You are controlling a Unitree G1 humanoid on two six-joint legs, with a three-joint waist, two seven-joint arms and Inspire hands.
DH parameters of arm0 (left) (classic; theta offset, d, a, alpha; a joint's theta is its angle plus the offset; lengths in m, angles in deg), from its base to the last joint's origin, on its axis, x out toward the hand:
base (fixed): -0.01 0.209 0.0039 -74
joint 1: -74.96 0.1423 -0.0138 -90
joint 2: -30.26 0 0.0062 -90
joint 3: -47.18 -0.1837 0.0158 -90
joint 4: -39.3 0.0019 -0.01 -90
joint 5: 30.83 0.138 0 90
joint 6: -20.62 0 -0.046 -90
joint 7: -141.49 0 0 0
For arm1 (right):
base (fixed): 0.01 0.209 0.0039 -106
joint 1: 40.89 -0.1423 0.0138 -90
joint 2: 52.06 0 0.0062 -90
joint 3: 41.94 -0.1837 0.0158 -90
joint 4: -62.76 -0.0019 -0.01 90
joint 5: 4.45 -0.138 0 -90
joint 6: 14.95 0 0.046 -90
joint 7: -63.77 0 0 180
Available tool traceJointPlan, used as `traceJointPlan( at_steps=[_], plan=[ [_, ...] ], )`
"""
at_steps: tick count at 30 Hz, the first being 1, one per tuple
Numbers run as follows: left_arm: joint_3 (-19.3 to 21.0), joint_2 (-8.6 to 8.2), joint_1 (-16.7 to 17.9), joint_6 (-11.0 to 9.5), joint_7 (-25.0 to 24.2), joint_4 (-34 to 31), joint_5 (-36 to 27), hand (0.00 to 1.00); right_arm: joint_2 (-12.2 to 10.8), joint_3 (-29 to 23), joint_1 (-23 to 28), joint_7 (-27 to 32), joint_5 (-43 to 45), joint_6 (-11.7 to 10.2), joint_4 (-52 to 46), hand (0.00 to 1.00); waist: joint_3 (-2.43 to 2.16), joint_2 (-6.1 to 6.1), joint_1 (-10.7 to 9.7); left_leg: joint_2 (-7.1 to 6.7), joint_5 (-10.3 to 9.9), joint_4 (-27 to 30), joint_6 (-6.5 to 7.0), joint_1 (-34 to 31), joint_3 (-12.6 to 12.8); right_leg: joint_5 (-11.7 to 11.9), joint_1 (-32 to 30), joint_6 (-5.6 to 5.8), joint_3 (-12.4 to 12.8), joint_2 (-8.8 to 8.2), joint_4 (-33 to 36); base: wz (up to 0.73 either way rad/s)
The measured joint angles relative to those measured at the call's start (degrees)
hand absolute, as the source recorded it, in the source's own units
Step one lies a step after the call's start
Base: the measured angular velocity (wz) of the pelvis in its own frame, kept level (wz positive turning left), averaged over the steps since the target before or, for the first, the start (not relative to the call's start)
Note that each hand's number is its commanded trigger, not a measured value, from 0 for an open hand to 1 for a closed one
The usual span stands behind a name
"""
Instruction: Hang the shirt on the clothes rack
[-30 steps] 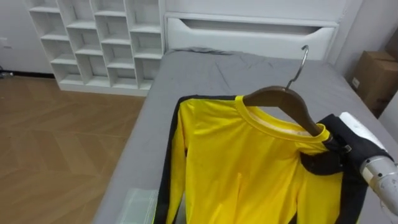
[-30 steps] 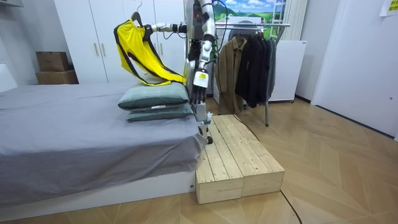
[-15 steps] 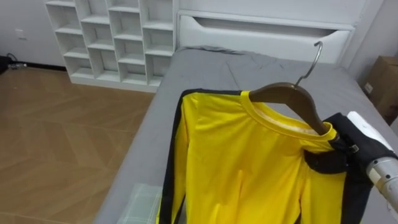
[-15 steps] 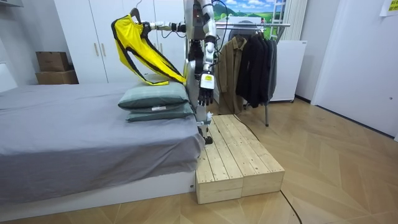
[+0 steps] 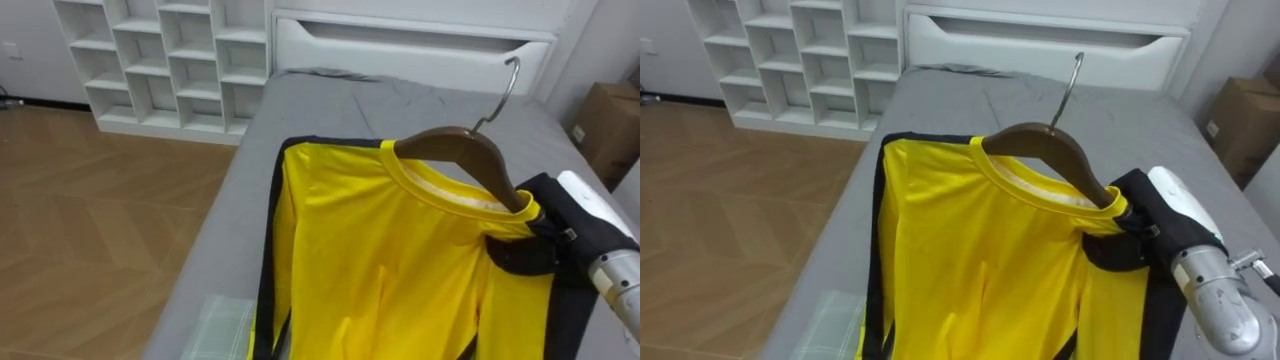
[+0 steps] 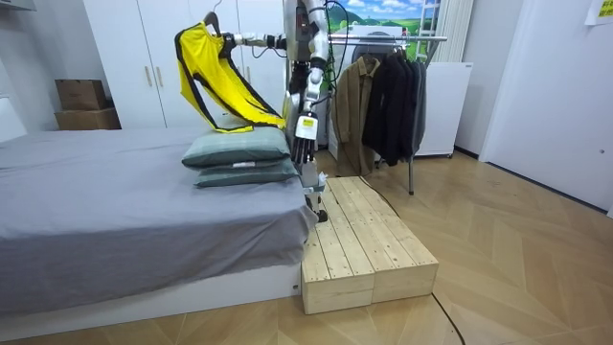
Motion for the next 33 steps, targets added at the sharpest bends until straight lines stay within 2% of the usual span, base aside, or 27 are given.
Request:
traceJointPlan(
  at_steps=[4,5,8,11,12,13,14,16,17,18,19,22,24,26,27,29,32,33],
  plan=[
    [-0.79,0.0,-0.44,0.31,0.0,0.07,-0.04,0.0,-0.16,0.13,1.65,2.32,0.54,0.05,0.25,1.0,0.36,-0.58,-0.03,0.34,-0.68,1.43,0.32,-0.93,0.82,-0.35,-1.52,0.33,0.69,-0.41,2.04,-0.09],
    [-0.87,0.0,-0.54,0.3,0.0,0.23,-0.04,0.0,-0.3,0.27,1.93,2.49,0.53,0.05,0.45,1.0,0.34,-0.67,0.02,0.36,-0.71,1.42,0.37,-0.94,1.09,-0.36,-1.73,0.35,0.98,-0.4,2.25,-0.25],
    [-1.09,-0.01,-0.93,0.31,0.0,0.68,-0.18,0.0,-2.21,0.31,3.18,2.57,0.51,0.12,0.8,1.0,0.4,-0.89,0.01,0.59,-0.96,1.43,0.67,-0.87,3.22,-0.39,-3.09,0.43,1.84,-0.37,3.8,-0.37],
    [-1.08,0.03,-0.93,0.29,0.0,0.7,-0.38,0.0,-3.43,0.5,4.37,2.57,0.53,0.12,1.43,1.0,0.42,-0.83,0.11,1.08,-1.61,1.84,0.92,-0.16,6.52,-0.35,-4.25,0.5,1.38,-0.42,5.36,-0.58],
    [-1.09,0.04,-0.95,0.31,0.0,0.71,-0.38,0.0,-3.45,1.18,4.01,2.57,0.53,0.12,2.35,1.0,0.44,-0.74,0.43,1.44,-2.01,1.9,0.96,0.12,8.82,-0.34,-5.55,0.5,0.87,-0.42,6.3,-0.97],
    [-1.08,0.07,-1.28,0.31,-0.01,0.73,-0.38,0.0,-3.45,1.89,3.81,2.58,0.55,0.17,2.83,1.0,0.42,-0.75,0.99,1.75,-2.33,1.93,1.01,0.21,11.15,-0.26,-6.87,0.4,-1.02,-0.79,7.45,-1.04],
    [-1.14,0.07,-1.6,0.31,-0.01,0.76,-0.37,0.0,-3.46,2.16,3.82,2.58,0.62,0.21,2.84,1.0,0.42,-0.74,1.32,1.93,-2.42,1.87,1.03,0.27,12.26,-0.16,-7.62,0.34,-2.4,-1.23,8.03,-1.12],
    [-1.31,0.05,-3.37,0.32,-0.01,2.42,-0.49,0.0,-3.84,3.3,3.25,2.57,3.2,0.22,2.83,1.0,0.66,-0.25,1.87,2.73,-2.82,1.68,1.09,0.38,17.18,1.14,-9.78,-0.23,-10.54,-3.3,9.21,-1.11],
    [-1.43,0.01,-3.54,0.35,-0.01,2.53,-0.54,0.0,-3.84,3.62,3.09,2.57,3.68,0.23,2.84,1.0,0.64,-0.11,1.95,2.88,-3.0,1.59,1.18,0.39,18.54,1.46,-10.18,-0.39,-12.34,-3.93,9.57,-1.05],
    [-2.2,0.04,-3.74,0.71,-0.01,2.53,-0.62,0.0,-3.84,4.19,2.76,2.57,3.97,0.26,2.83,1.0,0.89,0.36,1.85,3.14,-3.16,1.48,1.26,0.74,20.78,2.07,-10.71,-0.77,-16.63,-5.1,10.04,-1.03],
    [-3.06,0.04,-4.04,1.61,-0.02,2.52,-1.26,0.0,-3.85,4.35,2.76,2.57,4.32,0.28,2.83,1.0,1.05,0.66,1.68,3.21,-3.56,1.36,1.4,0.95,22.9,2.19,-11.35,-0.75,-18.63,-5.87,10.64,-0.94],
    [-5.04,0.13,-4.15,3.37,-0.03,2.7,-2.69,0.0,-3.86,4.55,2.76,2.58,4.88,0.37,2.84,1.0,0.77,1.49,0.62,3.55,-3.98,1.4,0.99,1.06,26.32,2.15,-12.75,-0.08,-18.97,-5.97,10.98,-0.64],
    [-5.13,0.15,-4.19,4.55,-0.25,2.7,-2.61,0.0,-4.12,4.59,2.71,2.63,4.94,0.37,2.77,1.0,0.59,1.64,-0.62,3.69,-3.59,1.58,0.55,1.31,27.42,2.18,-13.3,-0.12,-18.62,-5.74,10.83,-0.29],
    [-5.04,0.13,-4.22,5.4,-0.55,2.69,-2.57,0.0,-4.36,4.6,2.7,2.6,4.92,0.38,2.47,1.0,0.5,1.75,-1.56,3.72,-3.28,1.61,0.35,1.63,28.19,2.29,-13.61,-1.09,-18.32,-5.56,10.79,-0.24],
    [-5.04,0.23,-4.09,5.78,-0.61,2.69,-2.46,0.0,-4.57,4.61,2.59,2.51,4.86,0.37,2.46,1.0,0.49,1.77,-1.47,3.79,-3.18,1.73,0.16,2.19,29.2,2.46,-13.74,-1.98,-17.49,-5.13,10.73,-0.31],
    [-5.05,0.33,-4.03,6.37,-0.63,2.71,-2.2,0.0,-4.96,4.64,1.48,1.93,4.97,0.36,2.46,1.0,0.48,1.77,-1.7,4.37,-3.48,2.53,-0.22,2.28,30.31,2.59,-13.77,-2.4,-16.63,-4.48,10.64,-0.31],
    [-5.07,0.94,-4.24,7.38,-0.19,2.66,-2.11,0.0,-5.45,4.85,0.1,1.2,4.83,0.34,2.06,1.0,0.46,1.4,-2.2,6.18,-4.68,4.2,-1.4,2.19,32.94,2.12,-14.09,-3.04,-14.76,-2.7,10.46,-0.23],
    [-5.1,1.44,-4.24,7.71,0.02,2.66,-2.0,0.0,-6.21,4.87,-0.54,0.83,4.85,0.34,2.04,1.0,0.43,1.21,-2.42,7.31,-5.13,5.19,-1.88,2.21,34.53,1.85,-14.2,-3.35,-14.3,-2.36,10.47,-0.25]
  ],
)
